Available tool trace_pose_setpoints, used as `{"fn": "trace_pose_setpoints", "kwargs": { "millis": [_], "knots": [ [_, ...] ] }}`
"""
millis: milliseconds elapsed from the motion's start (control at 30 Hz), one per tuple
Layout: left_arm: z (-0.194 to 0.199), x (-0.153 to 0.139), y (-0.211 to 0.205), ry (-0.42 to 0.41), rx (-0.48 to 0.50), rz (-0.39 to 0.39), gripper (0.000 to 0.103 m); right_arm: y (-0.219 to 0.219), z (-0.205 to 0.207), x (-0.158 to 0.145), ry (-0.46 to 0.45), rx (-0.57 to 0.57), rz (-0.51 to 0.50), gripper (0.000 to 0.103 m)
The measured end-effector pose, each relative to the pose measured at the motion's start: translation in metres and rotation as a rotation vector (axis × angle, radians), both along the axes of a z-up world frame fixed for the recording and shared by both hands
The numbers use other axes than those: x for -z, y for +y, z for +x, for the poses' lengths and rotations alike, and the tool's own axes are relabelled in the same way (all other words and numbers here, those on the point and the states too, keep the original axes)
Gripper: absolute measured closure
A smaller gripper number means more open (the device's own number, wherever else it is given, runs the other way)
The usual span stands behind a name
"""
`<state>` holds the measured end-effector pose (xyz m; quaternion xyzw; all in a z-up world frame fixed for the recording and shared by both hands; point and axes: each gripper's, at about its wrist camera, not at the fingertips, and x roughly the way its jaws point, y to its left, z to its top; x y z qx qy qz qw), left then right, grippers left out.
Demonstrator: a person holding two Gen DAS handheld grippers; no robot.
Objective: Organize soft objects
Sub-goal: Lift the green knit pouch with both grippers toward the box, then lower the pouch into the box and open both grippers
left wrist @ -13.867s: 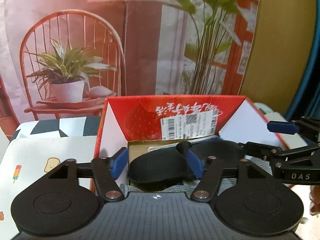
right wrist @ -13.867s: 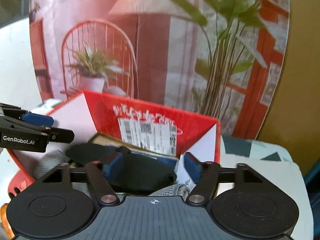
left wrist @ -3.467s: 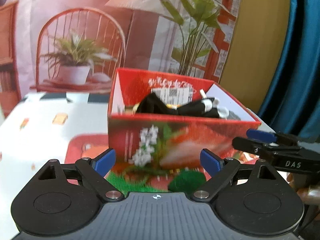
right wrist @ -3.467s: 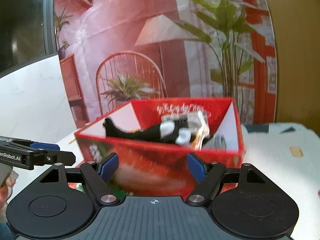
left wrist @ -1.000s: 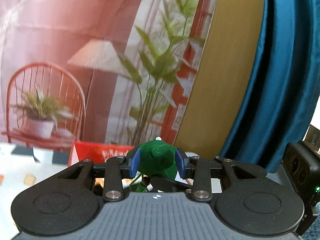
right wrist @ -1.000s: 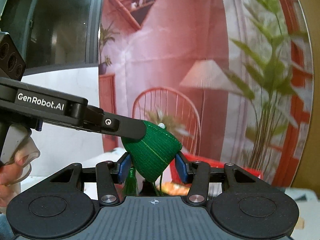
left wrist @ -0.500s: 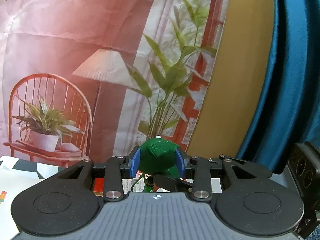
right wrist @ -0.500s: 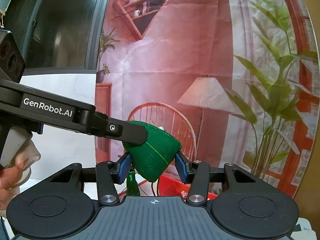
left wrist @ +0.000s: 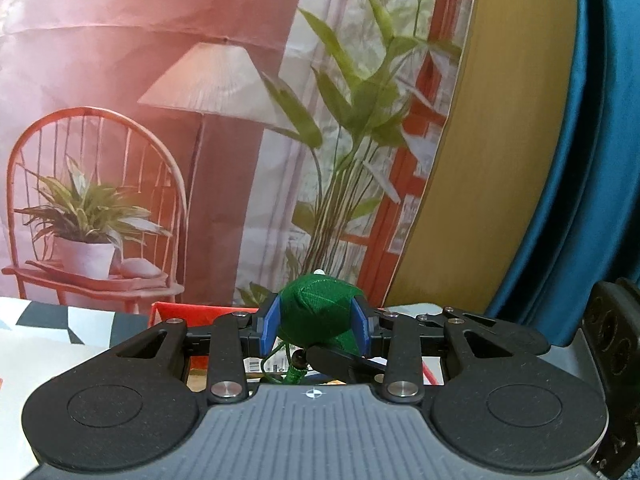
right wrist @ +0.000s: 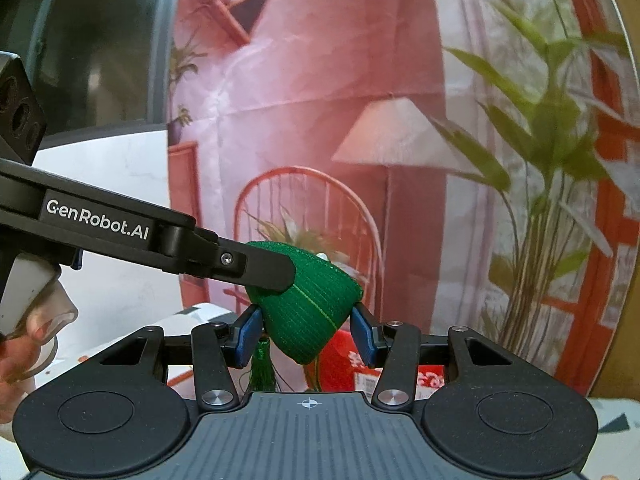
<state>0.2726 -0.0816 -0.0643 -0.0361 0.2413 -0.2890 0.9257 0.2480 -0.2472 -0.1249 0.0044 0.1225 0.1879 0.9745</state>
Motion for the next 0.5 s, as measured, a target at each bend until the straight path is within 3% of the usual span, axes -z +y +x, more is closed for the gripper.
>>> {"fn": "trace_pose_setpoints", "kwargs": {
  "millis": [267, 500],
  "knots": [
    [0.021, 0.023, -0.007, 0.051, -0.049, 0.047, 0.062, -0.019, 0.017, 0.015, 0.101, 0.044, -0.022, 0.055],
    [0.01, 0.022, 0.012, 0.055, -0.074, 0.062, 0.057, -0.031, 0.009, 0.027, 0.154, 0.078, 0.012, 0.054]
  ]
}}
